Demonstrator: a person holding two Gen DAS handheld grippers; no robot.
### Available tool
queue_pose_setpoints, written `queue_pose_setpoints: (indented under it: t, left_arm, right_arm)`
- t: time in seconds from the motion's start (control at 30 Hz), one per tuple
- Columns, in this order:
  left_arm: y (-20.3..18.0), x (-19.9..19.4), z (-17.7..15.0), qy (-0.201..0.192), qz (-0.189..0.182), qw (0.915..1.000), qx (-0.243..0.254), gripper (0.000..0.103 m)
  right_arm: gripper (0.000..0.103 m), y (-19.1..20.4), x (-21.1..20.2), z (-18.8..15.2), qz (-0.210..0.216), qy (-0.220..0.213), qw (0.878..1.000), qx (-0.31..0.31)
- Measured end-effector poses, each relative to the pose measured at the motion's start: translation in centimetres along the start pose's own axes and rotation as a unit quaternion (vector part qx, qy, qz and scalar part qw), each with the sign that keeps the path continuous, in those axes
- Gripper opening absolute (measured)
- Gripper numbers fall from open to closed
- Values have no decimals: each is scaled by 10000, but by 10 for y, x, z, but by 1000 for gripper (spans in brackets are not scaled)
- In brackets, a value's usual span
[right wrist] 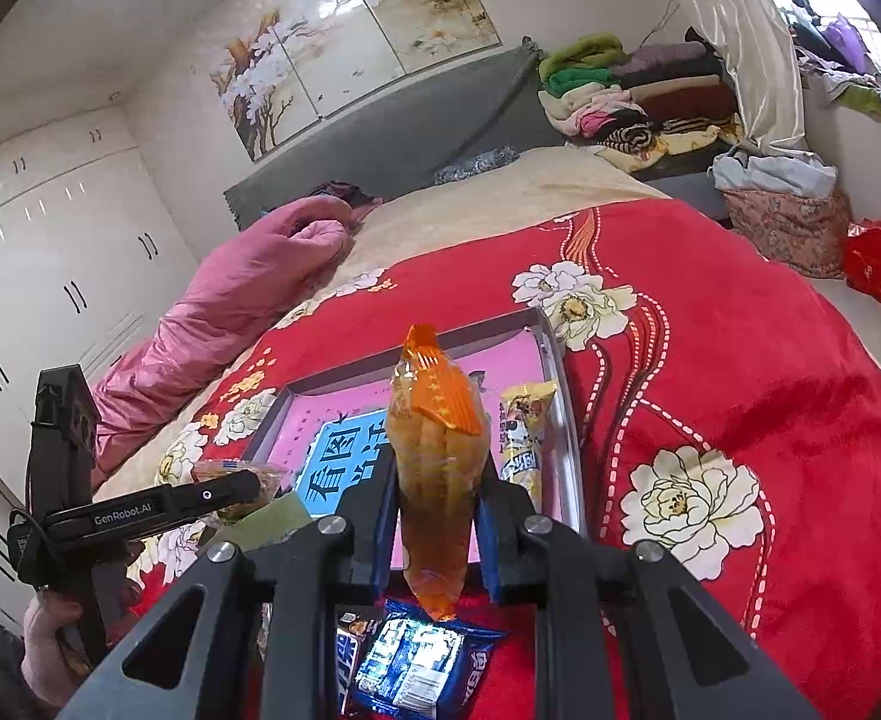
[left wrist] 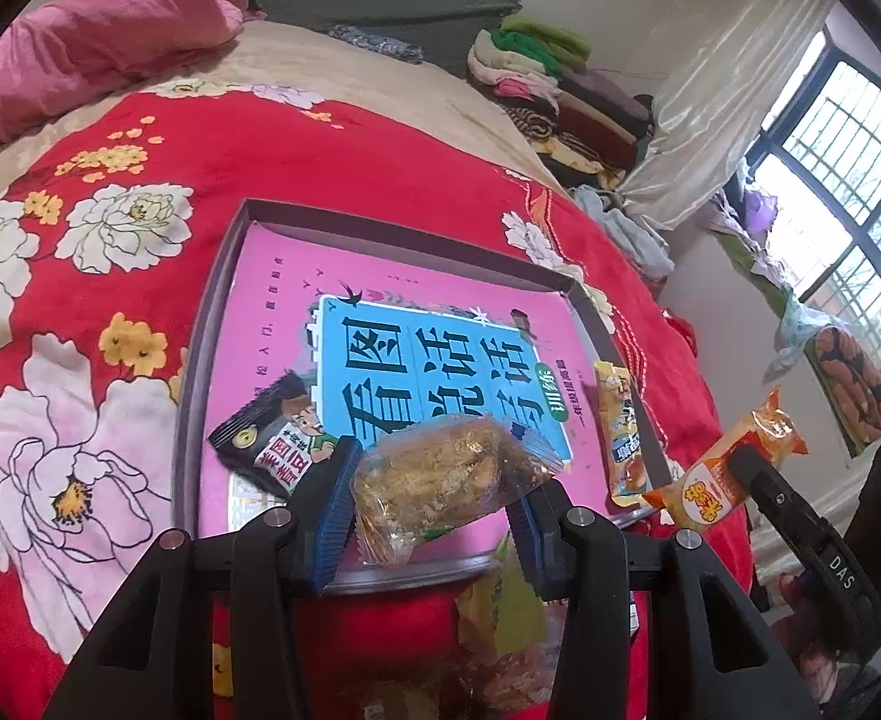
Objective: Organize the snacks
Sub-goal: 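Lift bread bag with left tool while right tool carries orange-topped bag to tray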
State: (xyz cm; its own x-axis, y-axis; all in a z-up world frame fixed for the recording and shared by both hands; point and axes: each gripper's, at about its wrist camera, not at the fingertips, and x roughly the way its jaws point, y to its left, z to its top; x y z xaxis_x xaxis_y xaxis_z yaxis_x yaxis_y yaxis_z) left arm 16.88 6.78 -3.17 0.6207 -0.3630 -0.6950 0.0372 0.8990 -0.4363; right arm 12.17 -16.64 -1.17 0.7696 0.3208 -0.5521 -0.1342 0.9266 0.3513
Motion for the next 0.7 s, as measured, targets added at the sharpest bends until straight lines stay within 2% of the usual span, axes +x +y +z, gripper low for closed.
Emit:
queue_pose_setpoints:
  t: [0.3,0.47,0.7]
  left_arm:
    - [-2,9,-2,98,29,9999,63,48]
    - [7,15,-5,186,113,9997,-74,48]
    - [11,14,-6,136,234,9996,-89,48]
  right_arm:
    - [23,0,7,3,40,-46,10000,-9]
    - [23,-3,12,6,40,-43,10000,56]
    - [23,-6,20,9,51,-63,9999,100]
